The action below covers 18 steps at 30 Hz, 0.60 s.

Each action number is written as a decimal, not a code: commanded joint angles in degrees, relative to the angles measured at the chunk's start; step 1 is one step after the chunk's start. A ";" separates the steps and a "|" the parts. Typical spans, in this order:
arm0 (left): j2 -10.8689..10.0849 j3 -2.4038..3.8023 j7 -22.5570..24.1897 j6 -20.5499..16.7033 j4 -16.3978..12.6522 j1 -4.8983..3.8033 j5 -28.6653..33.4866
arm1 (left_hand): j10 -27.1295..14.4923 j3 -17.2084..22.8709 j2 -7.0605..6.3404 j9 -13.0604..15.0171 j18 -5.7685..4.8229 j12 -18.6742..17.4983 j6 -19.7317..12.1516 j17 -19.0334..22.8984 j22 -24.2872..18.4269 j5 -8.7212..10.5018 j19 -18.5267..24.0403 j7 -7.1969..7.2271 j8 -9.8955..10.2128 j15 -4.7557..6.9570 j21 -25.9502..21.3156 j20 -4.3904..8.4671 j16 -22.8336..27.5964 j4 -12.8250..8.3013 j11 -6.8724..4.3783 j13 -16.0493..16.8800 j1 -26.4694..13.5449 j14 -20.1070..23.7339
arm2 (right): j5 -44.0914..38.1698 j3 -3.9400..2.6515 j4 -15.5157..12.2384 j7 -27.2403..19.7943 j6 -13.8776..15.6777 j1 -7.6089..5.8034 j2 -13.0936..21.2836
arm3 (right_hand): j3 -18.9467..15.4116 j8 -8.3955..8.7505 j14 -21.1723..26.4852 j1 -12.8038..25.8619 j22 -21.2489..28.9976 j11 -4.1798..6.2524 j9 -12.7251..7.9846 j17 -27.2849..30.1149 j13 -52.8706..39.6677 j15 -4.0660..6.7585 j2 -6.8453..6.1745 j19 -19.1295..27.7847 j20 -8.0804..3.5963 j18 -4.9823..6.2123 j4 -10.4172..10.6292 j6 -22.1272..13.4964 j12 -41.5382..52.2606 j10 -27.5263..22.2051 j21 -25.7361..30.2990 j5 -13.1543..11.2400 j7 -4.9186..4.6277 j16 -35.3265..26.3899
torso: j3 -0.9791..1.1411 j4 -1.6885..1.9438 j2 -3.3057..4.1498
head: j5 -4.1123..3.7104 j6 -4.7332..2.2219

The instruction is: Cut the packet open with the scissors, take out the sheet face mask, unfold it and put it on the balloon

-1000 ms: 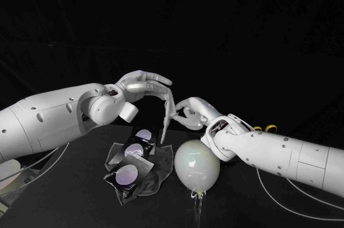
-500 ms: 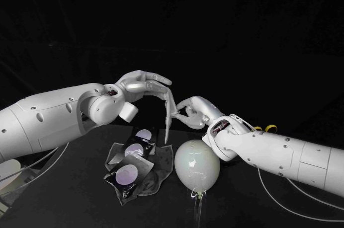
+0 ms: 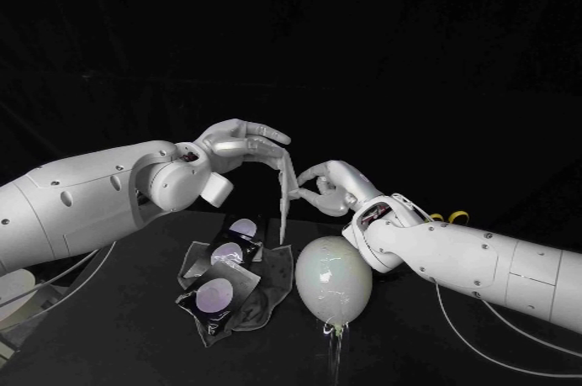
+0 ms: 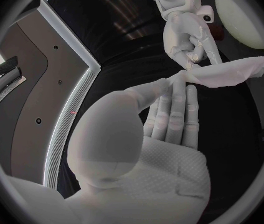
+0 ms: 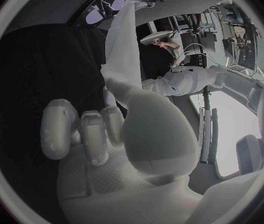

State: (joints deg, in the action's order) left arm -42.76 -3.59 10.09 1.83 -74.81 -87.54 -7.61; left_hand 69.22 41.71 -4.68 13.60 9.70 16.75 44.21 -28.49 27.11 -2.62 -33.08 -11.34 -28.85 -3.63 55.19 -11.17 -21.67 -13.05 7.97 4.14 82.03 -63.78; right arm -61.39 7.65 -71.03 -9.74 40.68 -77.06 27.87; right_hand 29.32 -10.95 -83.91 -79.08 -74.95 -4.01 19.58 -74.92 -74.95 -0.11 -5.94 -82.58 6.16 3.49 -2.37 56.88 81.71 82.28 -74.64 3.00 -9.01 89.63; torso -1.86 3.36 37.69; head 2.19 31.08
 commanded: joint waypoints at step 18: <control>-0.04 0.09 0.43 0.83 0.34 -0.12 0.10 | 1.72 0.23 -0.04 -0.07 0.81 0.35 0.47 -0.09 0.09 -0.19 0.01 -0.22 0.19 0.32 0.18 0.54 -0.18 -0.24 -1.19 0.09 0.47 0.07 | -0.05 -0.02 0.05 -0.10 -1.39 0.04 0.07 | -0.07 -1.06 -6.09 -0.19 -10.78 0.08 0.48 -15.08 -5.63 -0.24 0.40 0.24 0.24 -0.23 -0.72 1.56 -0.01 0.07 -0.04 -0.22 0.51 0.37 | 0.02 0.02 -0.01 | -0.13 0.03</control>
State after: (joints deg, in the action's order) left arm -42.85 -3.59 10.04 1.86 -74.45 -87.54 -7.60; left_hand 69.21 41.71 -4.71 13.60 9.66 16.75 44.21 -28.54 27.15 -2.62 -33.08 -11.34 -28.85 -3.73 55.18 -11.17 -21.67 -13.05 7.96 4.15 82.01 -63.86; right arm -60.91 7.65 -70.96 -9.77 40.36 -77.03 27.98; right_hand 29.42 -11.76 -83.91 -79.08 -74.91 -4.00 19.98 -74.95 -74.90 -0.11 -5.94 -82.56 6.16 3.49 -2.77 58.09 81.58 82.27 -74.64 3.00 -8.49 89.79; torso -1.86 3.35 37.67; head 2.13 31.14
